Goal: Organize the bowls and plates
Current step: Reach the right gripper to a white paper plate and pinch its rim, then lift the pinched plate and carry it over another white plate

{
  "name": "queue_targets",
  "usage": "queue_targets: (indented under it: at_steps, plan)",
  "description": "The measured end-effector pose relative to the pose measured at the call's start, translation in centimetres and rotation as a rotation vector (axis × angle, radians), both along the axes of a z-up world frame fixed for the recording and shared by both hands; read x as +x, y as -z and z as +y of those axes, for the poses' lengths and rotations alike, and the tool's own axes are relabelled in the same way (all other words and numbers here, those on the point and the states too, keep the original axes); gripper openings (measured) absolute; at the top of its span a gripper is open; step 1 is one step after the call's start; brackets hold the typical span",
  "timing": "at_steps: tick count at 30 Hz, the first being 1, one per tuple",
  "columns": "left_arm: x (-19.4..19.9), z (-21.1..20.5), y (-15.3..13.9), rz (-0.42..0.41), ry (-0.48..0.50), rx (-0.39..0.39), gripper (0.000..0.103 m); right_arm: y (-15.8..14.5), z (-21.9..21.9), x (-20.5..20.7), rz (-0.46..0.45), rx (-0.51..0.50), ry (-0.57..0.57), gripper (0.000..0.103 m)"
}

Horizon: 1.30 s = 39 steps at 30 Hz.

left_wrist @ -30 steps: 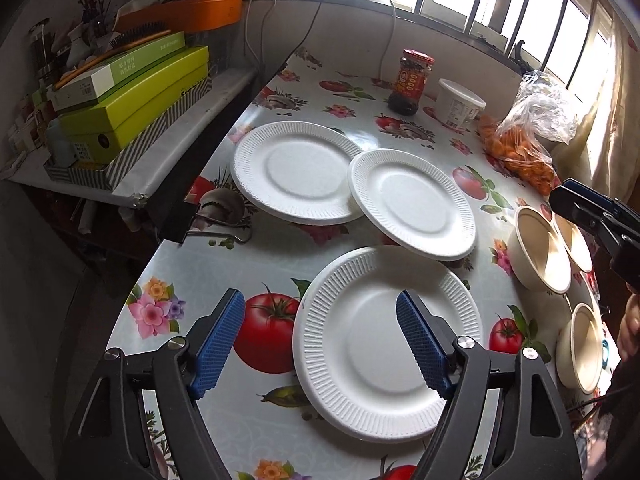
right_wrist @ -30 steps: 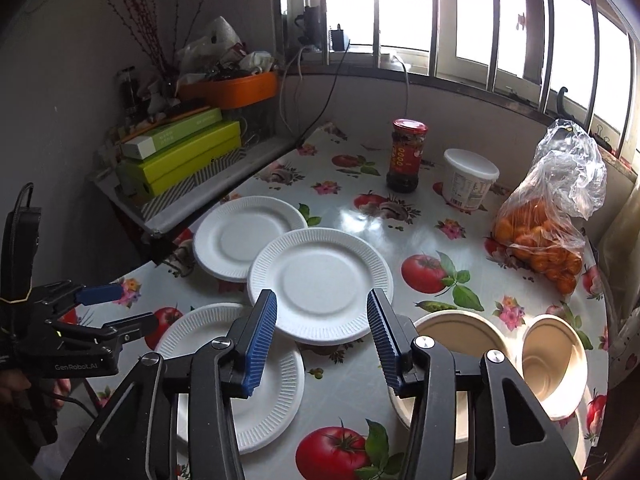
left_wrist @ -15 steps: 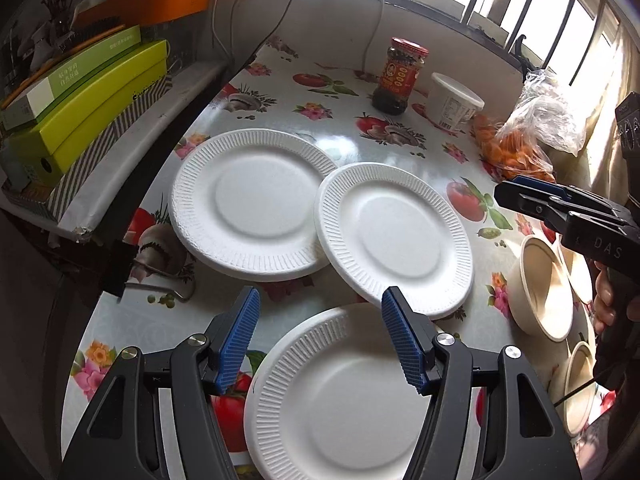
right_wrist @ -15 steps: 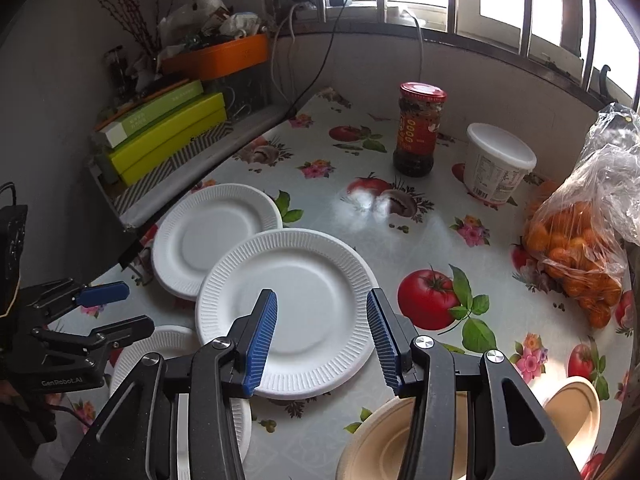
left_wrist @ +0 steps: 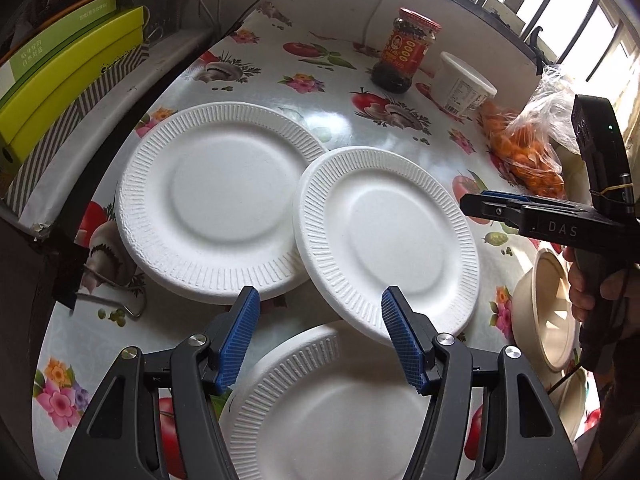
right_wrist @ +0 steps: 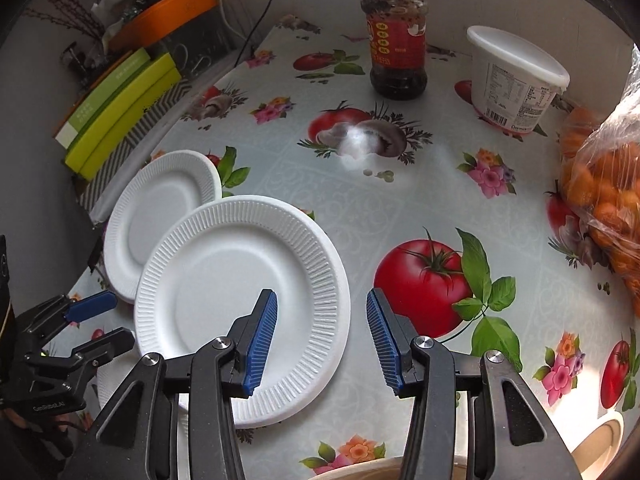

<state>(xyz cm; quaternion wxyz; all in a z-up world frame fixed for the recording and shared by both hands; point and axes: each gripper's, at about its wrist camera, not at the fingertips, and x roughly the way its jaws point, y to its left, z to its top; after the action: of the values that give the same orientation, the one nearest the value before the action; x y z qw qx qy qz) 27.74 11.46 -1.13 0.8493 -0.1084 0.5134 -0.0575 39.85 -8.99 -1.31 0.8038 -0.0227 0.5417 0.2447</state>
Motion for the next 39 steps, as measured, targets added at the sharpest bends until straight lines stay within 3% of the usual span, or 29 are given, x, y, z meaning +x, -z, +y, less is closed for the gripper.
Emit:
queue_targets:
  at_steps: [5, 13, 19, 22, 26, 39]
  plan:
    - [0.6, -0.6, 0.2, 0.007, 0.003, 0.066, 0.064, 0.9, 0.0, 0.7, 0.043, 0.012, -0.004, 0.047]
    - [1.3, -0.4, 1.1, 0.045, -0.015, 0.026, 0.063, 1.9, -0.2, 1.3, 0.089, 0.045, 0.006, 0.046]
    - [1.5, -0.6, 1.2, 0.057, -0.005, 0.018, 0.038, 1.9, -0.1, 1.2, 0.101, 0.058, 0.007, 0.032]
    - [1.5, -0.6, 1.5, 0.07, -0.006, 0.0, 0.034, 2.0, -0.2, 1.2, 0.109, 0.064, 0.014, 0.024]
    - [1.3, -0.9, 1.3, 0.053, 0.009, -0.002, 0.024, 1.9, -0.3, 1.1, 0.116, 0.071, 0.022, 0.024]
    - [0.7, -0.8, 0.5, 0.019, 0.01, 0.004, 0.024, 1.1, -0.9, 0.5, 0.098, 0.101, 0.031, 0.022]
